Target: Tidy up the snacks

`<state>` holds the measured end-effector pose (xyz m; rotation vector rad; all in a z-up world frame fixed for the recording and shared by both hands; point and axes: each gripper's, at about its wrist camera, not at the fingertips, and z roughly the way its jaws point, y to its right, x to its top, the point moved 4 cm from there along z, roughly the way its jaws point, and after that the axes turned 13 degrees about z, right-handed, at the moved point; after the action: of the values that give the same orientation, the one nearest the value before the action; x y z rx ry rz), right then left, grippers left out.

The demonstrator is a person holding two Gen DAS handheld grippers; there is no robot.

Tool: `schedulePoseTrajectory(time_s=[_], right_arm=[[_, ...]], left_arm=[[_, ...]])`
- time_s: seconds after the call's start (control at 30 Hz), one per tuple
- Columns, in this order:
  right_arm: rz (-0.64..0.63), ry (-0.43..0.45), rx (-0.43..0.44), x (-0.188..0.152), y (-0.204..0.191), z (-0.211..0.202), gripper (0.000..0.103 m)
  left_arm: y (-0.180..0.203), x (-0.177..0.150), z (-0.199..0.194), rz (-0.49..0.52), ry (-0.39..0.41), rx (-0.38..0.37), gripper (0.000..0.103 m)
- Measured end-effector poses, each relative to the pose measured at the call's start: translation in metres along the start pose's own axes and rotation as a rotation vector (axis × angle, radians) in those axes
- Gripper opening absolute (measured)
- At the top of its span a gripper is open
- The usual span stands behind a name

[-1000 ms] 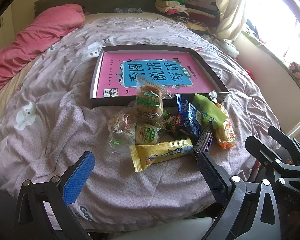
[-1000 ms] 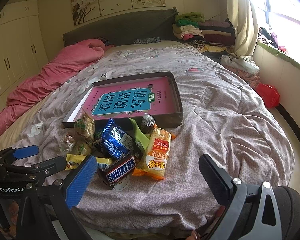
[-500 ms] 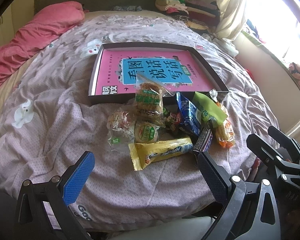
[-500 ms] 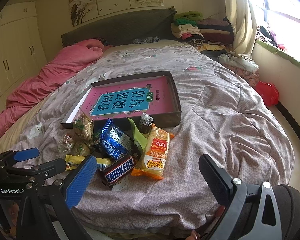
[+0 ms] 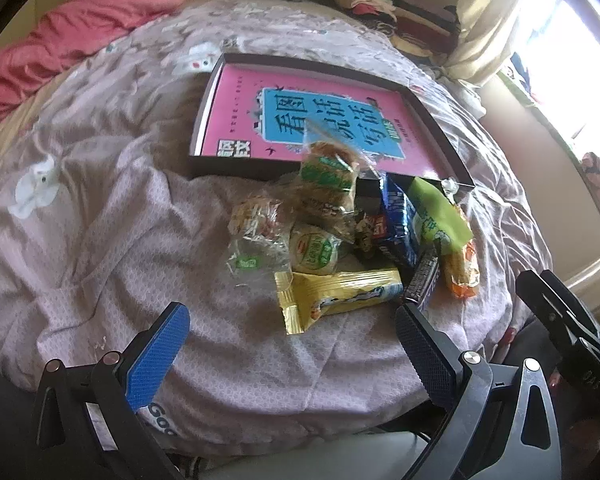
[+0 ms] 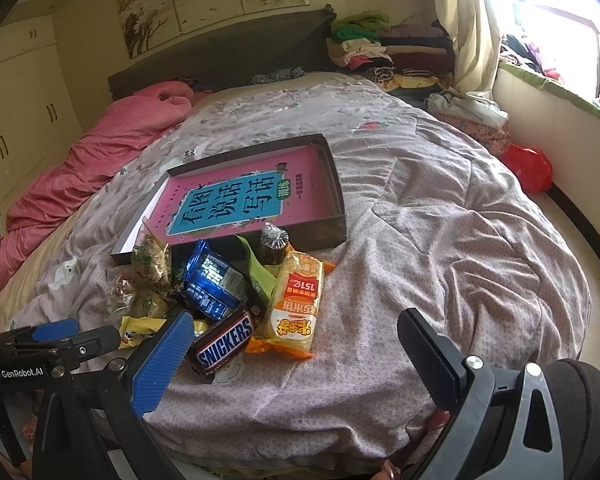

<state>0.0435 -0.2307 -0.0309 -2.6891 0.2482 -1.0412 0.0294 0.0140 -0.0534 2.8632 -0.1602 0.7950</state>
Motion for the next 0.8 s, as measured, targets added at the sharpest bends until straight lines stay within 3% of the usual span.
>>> schedulePoseTrajectory(time_s=[0.4, 0.53, 0.73, 0.8], right_arm=[[0.026, -0.035, -0.002, 0.001, 0.008, 0.011, 0.103], [0.029, -0.046, -0.004, 0.001, 0.008, 0.015, 0.103], [0.036, -0.065, -0.016, 0.002, 0.012, 0.026, 0.103], [0.04, -0.082, -0.022, 0.002, 0.014, 0.032, 0.103]], left_arm=[[0.001, -0.002, 0.018, -0.057, -0.04, -0.141, 0.101], [0.008, 0.002, 0.023, -0.063, -0.042, -0.193, 0.093], [0.015, 0.003, 0.035, -0.076, -0.067, -0.236, 0.067], [0.015, 0.004, 0.039, -0.083, -0.069, -0.231, 0.066]])
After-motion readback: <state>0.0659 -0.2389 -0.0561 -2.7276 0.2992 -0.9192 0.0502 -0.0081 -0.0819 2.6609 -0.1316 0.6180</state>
